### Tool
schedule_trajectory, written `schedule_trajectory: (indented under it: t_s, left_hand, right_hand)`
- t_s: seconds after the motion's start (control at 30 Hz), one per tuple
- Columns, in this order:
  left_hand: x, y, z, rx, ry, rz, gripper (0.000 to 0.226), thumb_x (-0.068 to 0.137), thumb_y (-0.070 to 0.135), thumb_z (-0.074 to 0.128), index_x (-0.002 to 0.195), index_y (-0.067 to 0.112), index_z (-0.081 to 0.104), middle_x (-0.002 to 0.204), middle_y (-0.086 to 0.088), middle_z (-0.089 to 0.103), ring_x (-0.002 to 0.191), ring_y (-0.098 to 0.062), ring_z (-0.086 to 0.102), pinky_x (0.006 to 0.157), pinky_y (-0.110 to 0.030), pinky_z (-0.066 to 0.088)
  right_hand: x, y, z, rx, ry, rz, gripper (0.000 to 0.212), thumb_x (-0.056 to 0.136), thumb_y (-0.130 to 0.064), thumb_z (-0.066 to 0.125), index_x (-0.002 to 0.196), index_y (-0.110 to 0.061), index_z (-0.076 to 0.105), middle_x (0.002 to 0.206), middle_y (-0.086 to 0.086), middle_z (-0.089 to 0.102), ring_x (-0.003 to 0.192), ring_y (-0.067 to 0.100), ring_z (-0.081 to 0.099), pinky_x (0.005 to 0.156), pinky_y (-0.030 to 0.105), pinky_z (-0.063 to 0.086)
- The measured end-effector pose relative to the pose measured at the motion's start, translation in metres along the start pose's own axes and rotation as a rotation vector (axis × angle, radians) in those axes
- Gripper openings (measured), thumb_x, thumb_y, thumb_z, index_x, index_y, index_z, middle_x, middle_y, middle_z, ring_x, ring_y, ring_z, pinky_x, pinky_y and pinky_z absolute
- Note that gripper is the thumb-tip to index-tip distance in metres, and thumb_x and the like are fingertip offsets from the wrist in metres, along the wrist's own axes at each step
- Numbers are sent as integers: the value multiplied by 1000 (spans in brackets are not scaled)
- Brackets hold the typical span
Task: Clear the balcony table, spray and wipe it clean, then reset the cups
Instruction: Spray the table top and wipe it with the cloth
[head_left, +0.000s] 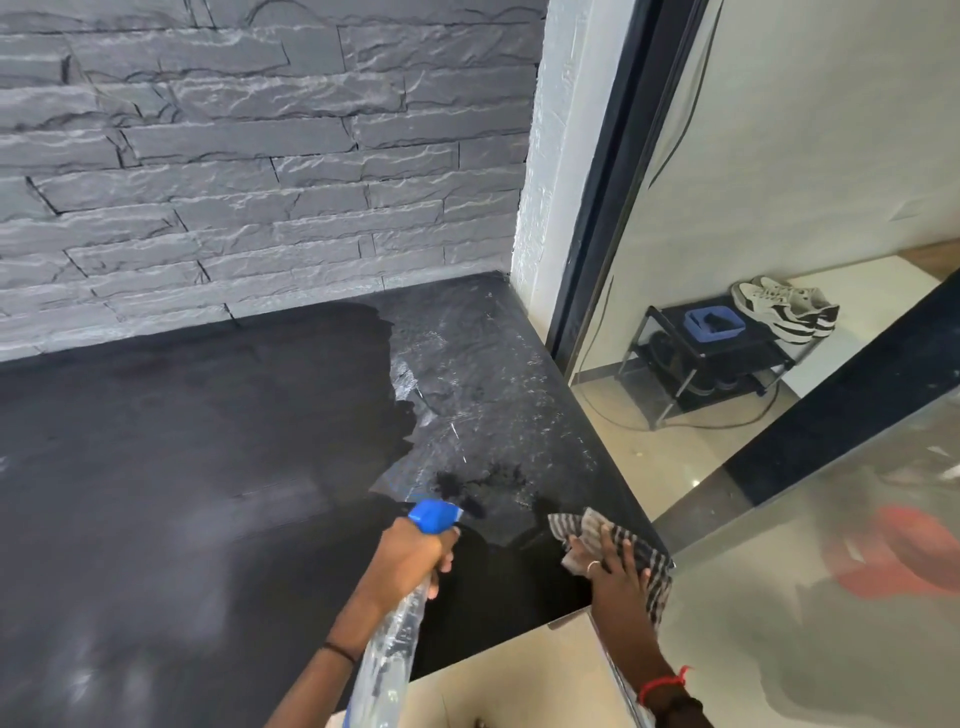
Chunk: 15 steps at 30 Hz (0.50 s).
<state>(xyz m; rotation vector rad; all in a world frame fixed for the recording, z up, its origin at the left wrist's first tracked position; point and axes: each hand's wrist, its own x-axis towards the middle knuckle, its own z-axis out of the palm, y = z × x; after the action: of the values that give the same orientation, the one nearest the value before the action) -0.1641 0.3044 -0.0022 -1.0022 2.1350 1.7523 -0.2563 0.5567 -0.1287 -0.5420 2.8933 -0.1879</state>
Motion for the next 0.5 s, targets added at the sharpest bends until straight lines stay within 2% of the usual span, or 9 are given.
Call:
schedule_trajectory:
  t_s: [0.03,0.07,0.13,0.2,0.3,0.37,0.5]
  left_hand:
    - [-2,0,9,-9,-29,3,23,86,18,62,81,-5,62,59,-8,58,34,-20,46,40,-23,39]
    - [-5,2,17,-11,-56,8,28,84,20,62,89,-7,63,60,-10,57,33,-20,46,40,-21,38]
    - [-8,7,31,-16,-96,16,32,83,21,61,97,-8,63,63,-12,55,31,-18,44,39,-19,36]
    - [-10,12,36,-40,-92,29,26,89,18,59,96,-7,62,65,-9,58,33,-18,45,41,-20,38]
    - [-10,17,29,-61,-41,71,15,93,19,58,90,5,62,68,-6,61,38,-20,48,48,-23,43]
    - [-10,17,21,-68,1,83,12,93,19,58,88,9,62,68,-5,62,38,-21,49,49,-23,43]
    - [-5,14,4,-65,103,68,22,89,18,61,85,-4,61,68,-7,63,38,-26,49,52,-28,43]
  right_hand:
    - [5,8,-3,-19,-50,1,63,80,-13,70,138,-24,46,157,11,13,145,38,7,114,49,4]
    - [10,13,-4,-13,-80,-12,62,85,-12,64,141,-23,41,158,9,9,145,36,2,115,48,1]
    - [17,14,-7,36,-55,-9,58,81,0,65,133,-20,52,154,11,21,142,40,15,117,52,11]
    - [23,13,-7,61,-20,0,56,82,7,59,130,-21,56,153,9,22,140,41,22,116,47,11]
    - [40,-2,-16,92,-22,0,50,92,0,43,137,-23,48,157,7,17,144,38,9,116,52,15]
    - [55,-21,-23,84,6,-45,51,93,-2,38,138,-25,46,158,5,14,145,37,6,115,55,15]
    - [85,-72,-25,67,-43,-162,59,90,-2,37,141,-30,39,159,5,9,144,40,3,115,56,11]
